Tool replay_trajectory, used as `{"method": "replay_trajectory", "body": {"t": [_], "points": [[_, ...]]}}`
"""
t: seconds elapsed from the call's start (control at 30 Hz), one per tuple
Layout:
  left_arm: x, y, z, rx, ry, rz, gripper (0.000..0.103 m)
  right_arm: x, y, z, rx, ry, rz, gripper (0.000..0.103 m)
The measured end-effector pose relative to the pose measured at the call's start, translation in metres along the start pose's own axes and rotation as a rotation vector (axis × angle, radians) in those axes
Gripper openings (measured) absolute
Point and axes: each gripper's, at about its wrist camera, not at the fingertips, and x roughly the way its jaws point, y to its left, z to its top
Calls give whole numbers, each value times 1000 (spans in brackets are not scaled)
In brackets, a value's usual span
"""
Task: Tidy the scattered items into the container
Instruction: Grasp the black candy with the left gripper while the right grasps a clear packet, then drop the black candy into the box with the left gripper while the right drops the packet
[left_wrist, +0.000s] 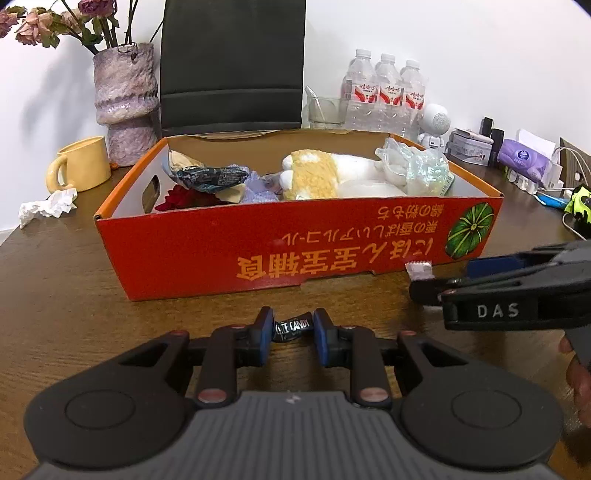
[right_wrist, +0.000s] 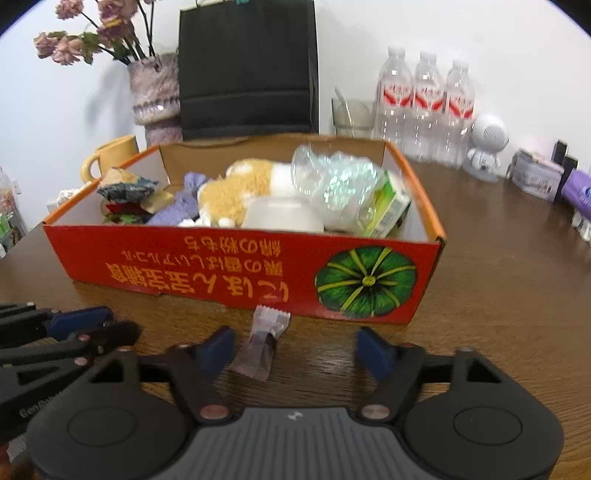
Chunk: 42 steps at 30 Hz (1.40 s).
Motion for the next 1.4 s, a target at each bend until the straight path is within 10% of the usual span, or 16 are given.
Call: {"method": "replay_trajectory", "body": {"t": [0.1, 1.0, 1.4], "points": [[2, -1, 1, 1, 0, 5, 24, -1, 2, -3, -29, -22, 0, 15], [-17, -5, 3, -28, -64, 9, 24, -28, -1, -12, -1, -82, 74, 15], [-55, 8, 62, -57, -253, -56, 25, -74, -7, 28, 9, -246, 147, 15]]}}
